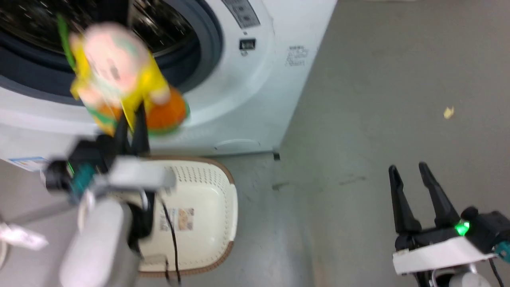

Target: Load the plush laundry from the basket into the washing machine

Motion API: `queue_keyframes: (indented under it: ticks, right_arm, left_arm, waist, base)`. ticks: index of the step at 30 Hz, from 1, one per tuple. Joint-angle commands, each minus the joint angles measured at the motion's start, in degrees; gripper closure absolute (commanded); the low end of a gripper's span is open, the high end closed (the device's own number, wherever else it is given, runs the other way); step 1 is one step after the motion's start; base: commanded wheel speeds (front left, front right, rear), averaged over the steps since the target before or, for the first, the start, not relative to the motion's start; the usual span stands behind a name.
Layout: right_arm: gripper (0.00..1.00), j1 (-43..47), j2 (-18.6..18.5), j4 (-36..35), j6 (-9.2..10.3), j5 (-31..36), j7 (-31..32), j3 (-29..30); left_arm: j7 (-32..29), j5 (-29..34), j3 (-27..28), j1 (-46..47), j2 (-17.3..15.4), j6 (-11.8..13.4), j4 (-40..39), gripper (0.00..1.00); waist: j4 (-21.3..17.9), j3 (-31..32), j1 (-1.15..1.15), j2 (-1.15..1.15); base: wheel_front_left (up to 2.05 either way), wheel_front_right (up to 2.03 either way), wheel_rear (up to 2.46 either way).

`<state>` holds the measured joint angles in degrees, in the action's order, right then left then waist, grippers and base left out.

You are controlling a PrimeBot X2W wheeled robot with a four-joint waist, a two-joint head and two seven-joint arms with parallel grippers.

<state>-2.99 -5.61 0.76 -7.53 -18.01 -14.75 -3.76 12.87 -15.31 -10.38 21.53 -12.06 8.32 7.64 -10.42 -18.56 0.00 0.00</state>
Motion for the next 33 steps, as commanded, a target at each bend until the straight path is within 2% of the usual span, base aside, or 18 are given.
queue_keyframes:
  ticks: [1, 2, 3, 8, 11, 17, 26, 33]
  right_arm:
    - [0.00, -1.5, -0.3, -0.4, 0.04, -0.6, -0.2, 0.0]
    - [0.00, -2.6, -0.3, -0.5, 0.04, -1.4, -0.2, -0.1]
    - [0.00, -2.6, -0.3, -0.5, 0.04, -1.4, -0.2, -0.1]
    - [0.00, -5.7, 0.0, -0.4, 0.04, -3.6, -0.2, -0.1]
    - [0.00, -7.6, 0.4, -0.2, 0.04, -4.9, -0.2, -0.6]
    - [0.00, -11.1, 1.1, 0.5, 0.04, -7.1, -0.2, -1.8]
    - [0.00, -13.8, 2.0, 1.4, 0.04, -8.9, -0.2, -3.3]
    - [0.00, -14.1, 2.1, 1.7, 0.04, -8.6, -0.2, -2.7]
  left_arm:
    - [-1.3, 0.2, 0.5, 3.5, -0.7, 0.3, -1.3, 1.00]
    - [-4.7, 0.7, 0.9, 7.9, -2.2, 0.4, -2.1, 1.00]
    - [-4.7, 0.7, 0.9, 7.9, -2.2, 0.4, -2.1, 1.00]
    - [-14.5, 1.8, 1.7, 20.4, -6.8, -0.6, -0.7, 1.00]
    - [-20.2, 3.1, 1.8, 28.4, -10.3, -1.8, 2.2, 1.00]
    - [-28.6, 5.7, 1.9, 43.6, -15.2, -2.7, 11.5, 1.00]
    - [-36.8, 11.3, -1.7, 54.7, -20.0, -3.3, 25.3, 1.00]
    - [-36.2, 11.1, -2.8, 55.8, -19.6, -4.0, 30.2, 1.00]
  waist:
    - [-2.2, -4.0, 0.00, 0.00]
    - [-3.3, -6.7, 0.00, 0.00]
    - [-3.3, -6.7, 0.00, 0.00]
    - [-6.1, -13.4, 0.00, 0.00]
    - [-7.9, -17.0, 0.00, 0.00]
    - [-11.0, -22.9, 0.00, 0.00]
    - [-13.7, -26.3, 0.00, 0.00]
    - [-12.8, -25.6, 0.00, 0.00]
  base:
    - [0.00, 0.00, 0.00]
    - [0.00, 0.00, 0.00]
    - [0.00, 0.00, 0.00]
    - [0.00, 0.00, 0.00]
    - [0.00, 0.00, 0.00]
    - [0.00, 0.00, 0.00]
    - [0.00, 0.00, 0.00]
    - [0.00, 0.00, 0.00]
